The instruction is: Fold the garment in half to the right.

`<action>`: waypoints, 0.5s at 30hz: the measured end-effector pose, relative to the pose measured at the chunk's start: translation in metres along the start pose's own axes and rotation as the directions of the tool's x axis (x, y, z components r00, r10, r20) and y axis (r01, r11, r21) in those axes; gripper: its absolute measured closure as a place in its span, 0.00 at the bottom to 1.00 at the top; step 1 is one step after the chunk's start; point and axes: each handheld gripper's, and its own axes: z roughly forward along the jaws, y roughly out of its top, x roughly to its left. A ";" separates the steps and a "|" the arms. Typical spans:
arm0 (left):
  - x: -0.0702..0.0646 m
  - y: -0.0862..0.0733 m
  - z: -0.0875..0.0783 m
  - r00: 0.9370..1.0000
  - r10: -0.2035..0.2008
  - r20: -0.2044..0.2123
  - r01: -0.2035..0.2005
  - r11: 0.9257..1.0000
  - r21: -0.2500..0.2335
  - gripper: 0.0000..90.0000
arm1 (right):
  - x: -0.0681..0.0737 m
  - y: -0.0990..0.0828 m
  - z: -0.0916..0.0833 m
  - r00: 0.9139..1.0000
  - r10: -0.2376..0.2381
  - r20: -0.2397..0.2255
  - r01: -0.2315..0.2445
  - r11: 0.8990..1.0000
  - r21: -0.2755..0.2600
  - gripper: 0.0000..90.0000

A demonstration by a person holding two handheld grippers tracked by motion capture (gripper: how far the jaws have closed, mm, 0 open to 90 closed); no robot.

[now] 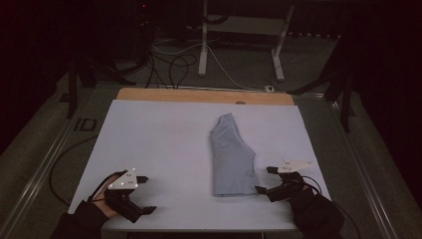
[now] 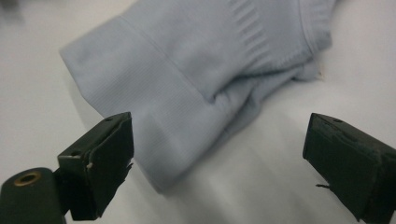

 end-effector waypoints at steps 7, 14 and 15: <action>0.000 -0.001 0.000 1.000 0.003 0.001 -0.003 1.000 -0.002 0.00 | 0.001 -0.009 -0.005 0.999 0.020 0.035 -0.020 1.000 0.007 0.10; 0.000 -0.001 0.001 1.000 -0.004 -0.004 0.004 1.000 -0.001 0.00 | -0.003 -0.011 -0.004 0.998 0.029 0.057 -0.029 1.000 -0.002 0.10; 0.000 -0.001 0.001 1.000 -0.003 -0.005 0.003 1.000 -0.001 0.00 | -0.004 -0.012 -0.003 0.998 0.032 0.060 -0.032 1.000 0.000 0.10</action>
